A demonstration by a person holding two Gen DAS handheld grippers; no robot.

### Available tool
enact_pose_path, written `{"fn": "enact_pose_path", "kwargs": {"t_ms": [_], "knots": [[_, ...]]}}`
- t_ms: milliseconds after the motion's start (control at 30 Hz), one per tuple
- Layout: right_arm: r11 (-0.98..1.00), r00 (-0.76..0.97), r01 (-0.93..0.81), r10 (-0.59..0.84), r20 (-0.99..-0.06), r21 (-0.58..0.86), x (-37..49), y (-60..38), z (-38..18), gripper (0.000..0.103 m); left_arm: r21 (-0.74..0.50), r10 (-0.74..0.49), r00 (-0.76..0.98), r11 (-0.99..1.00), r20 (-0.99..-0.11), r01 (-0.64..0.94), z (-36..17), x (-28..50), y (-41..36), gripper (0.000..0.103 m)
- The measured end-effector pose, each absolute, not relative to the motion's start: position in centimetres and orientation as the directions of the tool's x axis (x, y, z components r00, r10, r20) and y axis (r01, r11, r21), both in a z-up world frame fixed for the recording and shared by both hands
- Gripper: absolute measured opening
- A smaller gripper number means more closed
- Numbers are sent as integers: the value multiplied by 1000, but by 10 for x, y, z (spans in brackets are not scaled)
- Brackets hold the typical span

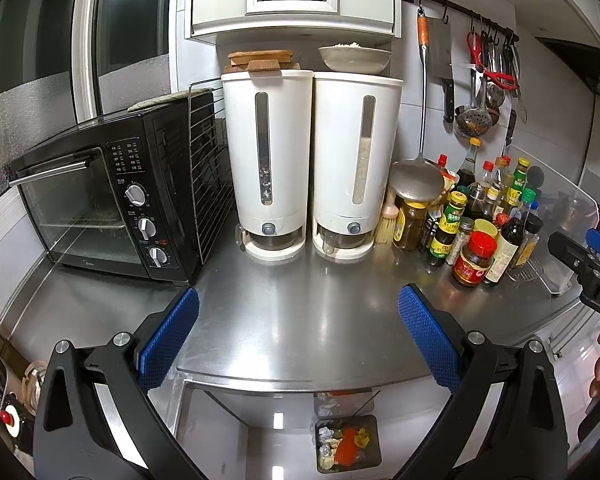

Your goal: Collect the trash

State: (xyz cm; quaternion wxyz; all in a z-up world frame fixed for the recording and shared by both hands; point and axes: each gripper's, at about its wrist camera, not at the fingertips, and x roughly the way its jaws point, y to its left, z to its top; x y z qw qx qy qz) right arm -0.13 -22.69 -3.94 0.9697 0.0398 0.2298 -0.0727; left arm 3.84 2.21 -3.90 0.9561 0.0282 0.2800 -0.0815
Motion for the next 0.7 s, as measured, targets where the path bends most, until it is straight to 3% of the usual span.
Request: {"fn": "enact_pose_path", "kwargs": {"t_ms": [700], "knots": [[984,886,171,-130,-445,52,-6,-228,-40,100,-1,-138,831,987,-539,163,-40,31,23,95]]}}
